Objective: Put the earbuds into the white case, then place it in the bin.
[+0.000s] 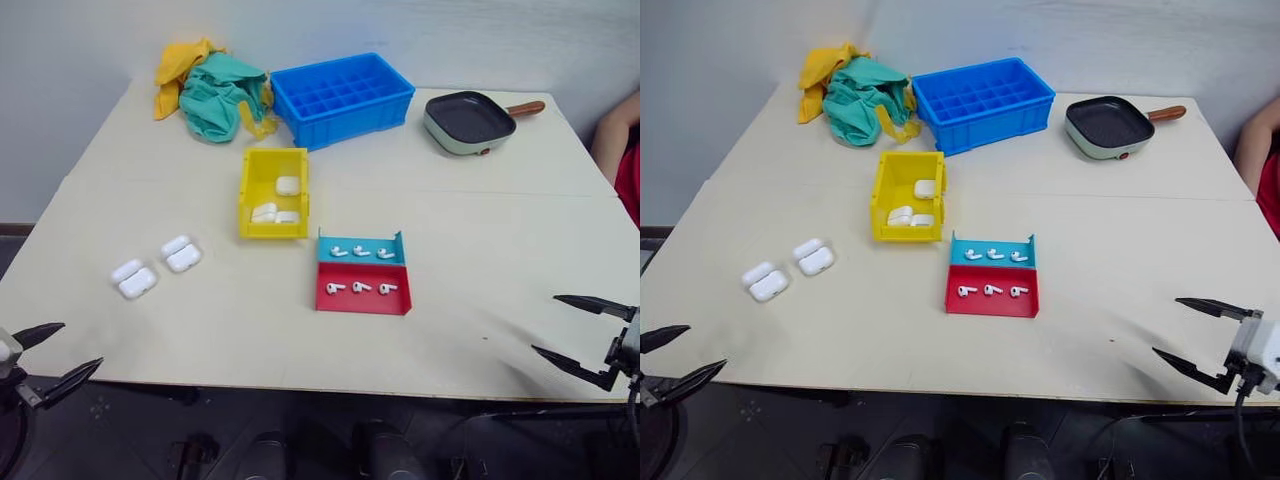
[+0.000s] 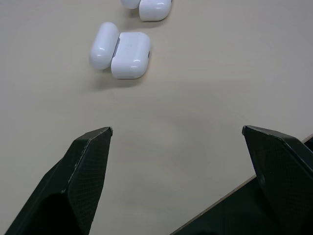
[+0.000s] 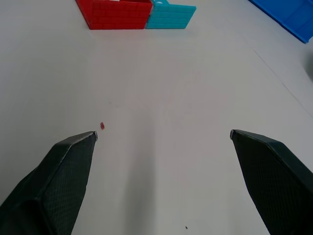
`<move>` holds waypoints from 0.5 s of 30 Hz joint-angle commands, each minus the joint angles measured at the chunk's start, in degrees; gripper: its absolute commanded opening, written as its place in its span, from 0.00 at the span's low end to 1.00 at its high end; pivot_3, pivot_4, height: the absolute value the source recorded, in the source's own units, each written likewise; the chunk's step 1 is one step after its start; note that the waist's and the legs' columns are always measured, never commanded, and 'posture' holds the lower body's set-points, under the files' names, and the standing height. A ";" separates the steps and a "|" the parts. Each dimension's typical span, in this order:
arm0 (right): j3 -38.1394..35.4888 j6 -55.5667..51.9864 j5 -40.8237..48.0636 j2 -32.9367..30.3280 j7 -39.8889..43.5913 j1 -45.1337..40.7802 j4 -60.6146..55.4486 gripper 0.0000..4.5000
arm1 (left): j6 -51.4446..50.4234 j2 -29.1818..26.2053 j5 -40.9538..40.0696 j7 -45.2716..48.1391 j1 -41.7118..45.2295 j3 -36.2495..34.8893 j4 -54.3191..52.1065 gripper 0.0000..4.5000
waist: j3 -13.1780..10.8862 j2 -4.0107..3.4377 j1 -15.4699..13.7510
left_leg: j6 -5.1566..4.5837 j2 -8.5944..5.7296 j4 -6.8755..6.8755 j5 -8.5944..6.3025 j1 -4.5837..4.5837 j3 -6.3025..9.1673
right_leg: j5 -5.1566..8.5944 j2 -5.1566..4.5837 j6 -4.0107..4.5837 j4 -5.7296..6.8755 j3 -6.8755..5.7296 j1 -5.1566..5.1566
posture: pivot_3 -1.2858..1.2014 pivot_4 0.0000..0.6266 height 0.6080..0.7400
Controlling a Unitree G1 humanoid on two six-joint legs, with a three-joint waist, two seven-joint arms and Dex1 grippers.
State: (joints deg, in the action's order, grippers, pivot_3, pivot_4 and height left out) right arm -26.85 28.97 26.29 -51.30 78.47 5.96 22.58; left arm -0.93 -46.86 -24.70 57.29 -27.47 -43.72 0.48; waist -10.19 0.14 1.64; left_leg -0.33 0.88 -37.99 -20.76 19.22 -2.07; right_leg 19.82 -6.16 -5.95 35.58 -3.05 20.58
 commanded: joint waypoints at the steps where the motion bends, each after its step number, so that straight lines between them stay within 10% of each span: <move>1: 1.00 -3.89 2.82 0.70 -0.51 -2.67 -2.66 1.00 | 1.20 0.70 0.18 -0.46 -0.67 -1.59 -1.44 1.00 | 0.00 -0.01 0.12 | -0.01 0.00 0.00 -0.02 0.00 -0.01 | 0.00 0.00 0.00 0.00 0.00 0.00 | 0.52 0.24 1.00; 8: 5.01 -10.29 9.28 6.26 -0.26 -8.78 -12.72 1.00 | -6.95 5.59 -7.80 -6.93 -0.84 -8.76 -5.87 1.00 | -0.04 0.01 0.03 | -0.01 0.02 -0.06 -0.03 0.00 0.02 | 0.00 0.00 0.00 0.04 -0.07 -0.01 | 0.52 0.24 1.00; 15: 10.54 -6.85 12.57 15.48 3.95 -13.83 -20.50 1.00 | -34.88 15.00 -16.14 -35.67 -3.12 -17.48 -17.40 1.00 | -0.03 0.03 -0.01 | -0.06 -0.01 -0.08 -0.07 0.03 0.04 | -0.02 -0.01 -0.03 0.03 -0.06 -0.04 | 0.52 0.24 1.00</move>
State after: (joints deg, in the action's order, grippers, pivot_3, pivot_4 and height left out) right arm -16.82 19.17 37.56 -36.26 79.74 -7.37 3.82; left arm -28.44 -32.71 -37.65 26.92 -28.84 -59.12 -13.14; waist -10.22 0.17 1.62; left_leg -0.44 0.85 -38.09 -20.86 19.22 -2.04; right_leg 19.80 -6.19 -5.99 35.63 -3.10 20.51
